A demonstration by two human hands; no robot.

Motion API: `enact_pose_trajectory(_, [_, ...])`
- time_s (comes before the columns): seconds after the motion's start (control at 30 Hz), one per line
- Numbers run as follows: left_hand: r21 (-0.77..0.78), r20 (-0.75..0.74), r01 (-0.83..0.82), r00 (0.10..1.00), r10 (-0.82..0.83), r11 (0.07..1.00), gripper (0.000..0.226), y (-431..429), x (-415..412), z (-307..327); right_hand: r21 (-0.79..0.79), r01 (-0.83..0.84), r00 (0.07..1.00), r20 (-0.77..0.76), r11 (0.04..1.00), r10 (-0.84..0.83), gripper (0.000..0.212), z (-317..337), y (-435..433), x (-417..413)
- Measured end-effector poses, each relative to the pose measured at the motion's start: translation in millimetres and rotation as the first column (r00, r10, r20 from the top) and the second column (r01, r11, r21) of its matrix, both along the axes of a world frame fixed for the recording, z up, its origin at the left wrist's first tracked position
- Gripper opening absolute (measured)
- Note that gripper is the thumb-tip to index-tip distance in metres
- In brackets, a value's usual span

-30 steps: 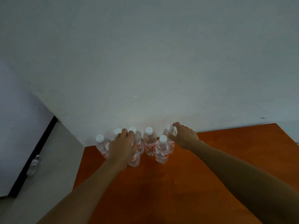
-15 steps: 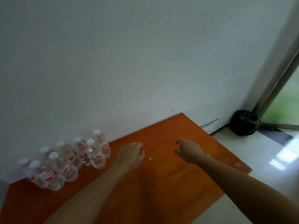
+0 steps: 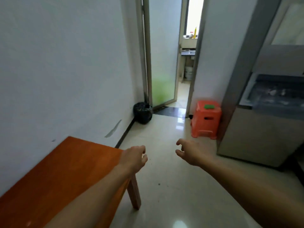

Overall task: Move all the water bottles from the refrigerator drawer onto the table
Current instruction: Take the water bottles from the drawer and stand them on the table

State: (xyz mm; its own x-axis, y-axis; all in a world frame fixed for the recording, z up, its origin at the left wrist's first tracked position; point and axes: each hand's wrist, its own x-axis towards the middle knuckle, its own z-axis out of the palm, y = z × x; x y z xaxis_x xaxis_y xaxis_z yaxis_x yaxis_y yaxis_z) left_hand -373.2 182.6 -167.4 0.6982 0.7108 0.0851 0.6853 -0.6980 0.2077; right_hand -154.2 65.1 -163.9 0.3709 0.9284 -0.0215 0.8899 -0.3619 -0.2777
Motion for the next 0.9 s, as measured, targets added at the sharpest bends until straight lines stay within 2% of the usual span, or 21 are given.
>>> enact_pose_trajectory(0.13, [0.039, -0.002, 0.153, 0.988, -0.153, 0.987, 0.025, 24.2, 123.1, -4.7, 0.045, 0.152, 0.987, 0.043, 0.987, -0.154, 0.040, -0.7, -16.9, 97.1])
enact_pose_trajectory(0.3, [0.045, 0.012, 0.300, 0.954, -0.300, 0.953, 0.024, 49.8, 267.9, 4.0, 0.013, 0.316, 0.945, 0.086, 0.949, -0.316, 0.034, 8.0, -19.9, 207.6])
enact_pose_trajectory(0.6, [-0.006, 0.032, 0.606, 0.795, -0.605, 0.796, 0.020, 48.6, 480.8, 10.1, 0.025, 0.587, 0.807, 0.061, 0.809, -0.587, 0.036, 1.9, -65.9, 358.8])
enact_pose_trajectory(0.77, [-0.031, -0.005, 0.706, 0.708, -0.707, 0.707, 0.016, 27.0, 583.0, -0.9, 0.023, 0.681, 0.732, 0.030, 0.732, -0.681, 0.034, -14.5, -96.3, 442.1])
enact_pose_trajectory(0.9, [-0.001, -0.045, 0.723, 0.690, -0.723, 0.691, 0.017, 13.5, 668.3, -1.5, 0.026, 0.706, 0.708, 0.011, 0.708, -0.706, 0.036, -23.4, -111.4, 522.5])
